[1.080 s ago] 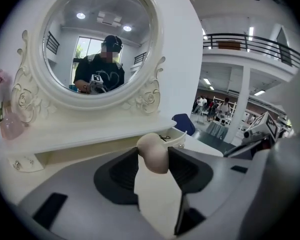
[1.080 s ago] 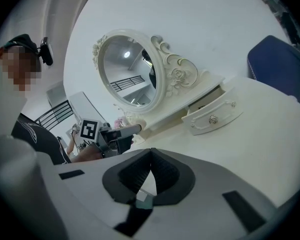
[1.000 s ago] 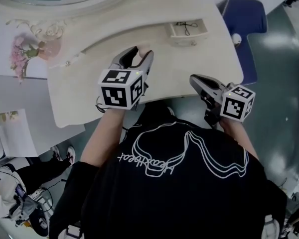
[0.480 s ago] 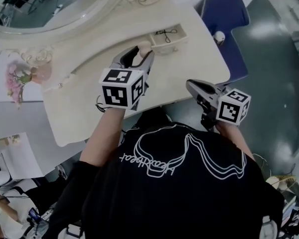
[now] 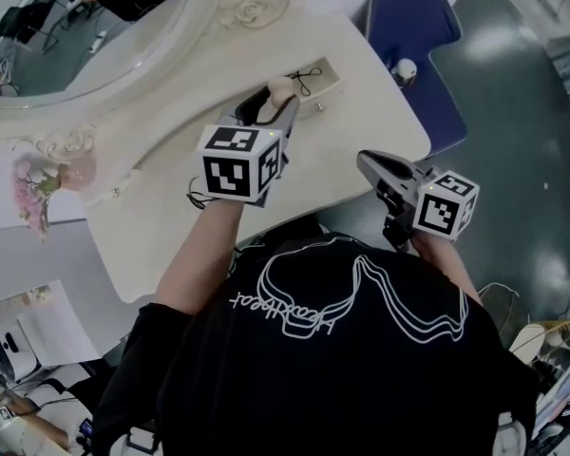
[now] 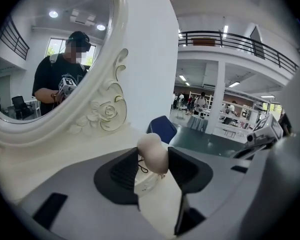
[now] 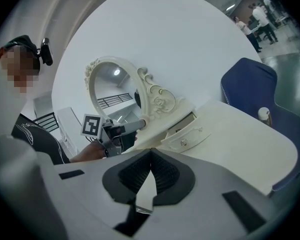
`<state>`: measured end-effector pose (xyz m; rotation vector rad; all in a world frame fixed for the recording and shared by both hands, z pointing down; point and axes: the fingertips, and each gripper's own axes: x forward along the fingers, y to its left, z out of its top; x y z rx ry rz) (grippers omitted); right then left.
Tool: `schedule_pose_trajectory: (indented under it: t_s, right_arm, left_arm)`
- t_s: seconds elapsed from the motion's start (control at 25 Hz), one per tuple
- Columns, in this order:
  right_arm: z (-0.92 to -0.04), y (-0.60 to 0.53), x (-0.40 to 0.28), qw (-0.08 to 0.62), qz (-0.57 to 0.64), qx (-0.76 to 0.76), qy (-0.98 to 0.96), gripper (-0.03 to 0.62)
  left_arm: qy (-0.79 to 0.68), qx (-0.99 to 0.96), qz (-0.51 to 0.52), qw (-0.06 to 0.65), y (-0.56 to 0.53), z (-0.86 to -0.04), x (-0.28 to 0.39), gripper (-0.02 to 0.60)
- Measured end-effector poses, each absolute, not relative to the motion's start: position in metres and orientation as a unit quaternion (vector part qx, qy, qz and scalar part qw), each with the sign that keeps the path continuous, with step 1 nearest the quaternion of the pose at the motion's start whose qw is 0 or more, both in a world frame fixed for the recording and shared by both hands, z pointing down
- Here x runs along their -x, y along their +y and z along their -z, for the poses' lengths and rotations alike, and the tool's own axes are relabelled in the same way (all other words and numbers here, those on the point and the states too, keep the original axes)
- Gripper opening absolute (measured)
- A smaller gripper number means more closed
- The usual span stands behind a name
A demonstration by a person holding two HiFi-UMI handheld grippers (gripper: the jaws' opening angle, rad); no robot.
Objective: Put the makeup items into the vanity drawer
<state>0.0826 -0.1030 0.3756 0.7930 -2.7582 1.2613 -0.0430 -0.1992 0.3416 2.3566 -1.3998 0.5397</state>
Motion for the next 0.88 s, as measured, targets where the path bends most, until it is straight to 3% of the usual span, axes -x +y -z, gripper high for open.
schedule_pose_trajectory:
  t_s: [0.88]
  right_arm:
    - [-0.414,-0.14,-0.106,-0.024,-0.449,-0.309,-0.838,0.005]
  left_arm:
    - [-0.438,-0.825,-0.288,0.213,-0.257,-0.427,0.023,0.192]
